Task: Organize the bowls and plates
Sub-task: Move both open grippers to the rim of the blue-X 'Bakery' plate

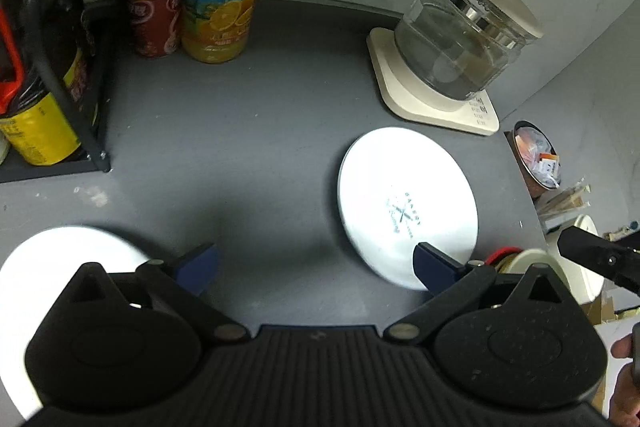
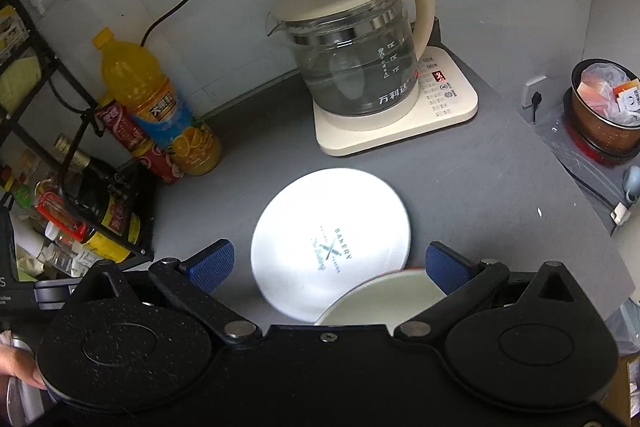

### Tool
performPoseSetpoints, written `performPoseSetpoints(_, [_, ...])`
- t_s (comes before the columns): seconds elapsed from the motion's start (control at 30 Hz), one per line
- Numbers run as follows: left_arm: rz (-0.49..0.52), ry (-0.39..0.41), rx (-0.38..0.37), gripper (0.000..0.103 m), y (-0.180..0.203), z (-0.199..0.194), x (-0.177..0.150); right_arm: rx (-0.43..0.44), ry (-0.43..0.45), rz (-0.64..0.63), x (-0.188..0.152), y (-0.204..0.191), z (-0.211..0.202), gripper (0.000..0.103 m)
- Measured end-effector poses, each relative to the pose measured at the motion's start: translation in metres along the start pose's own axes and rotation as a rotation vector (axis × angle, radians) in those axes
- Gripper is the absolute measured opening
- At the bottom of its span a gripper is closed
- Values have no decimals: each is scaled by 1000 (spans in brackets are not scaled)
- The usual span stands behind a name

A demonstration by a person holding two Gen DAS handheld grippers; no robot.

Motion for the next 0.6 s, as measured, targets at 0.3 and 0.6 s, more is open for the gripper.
performPoseSetpoints(0.3, [-25,-23,0,102,27,26,16,-36,-73,9,28,25,32,103])
performPoseSetpoints(0.6, [-123,-67,31,100,29,66,23,-55,-196,-39,48,40,83,96])
Point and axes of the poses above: each gripper's, at about its wrist camera, not at the fingertips, and z roughly the way its jaws point, y to its right, x to its top, the point moved 4 cm from there along z, roughly the way its jaws point, and after that the axes turned 10 degrees about z, right-handed, at the moved point
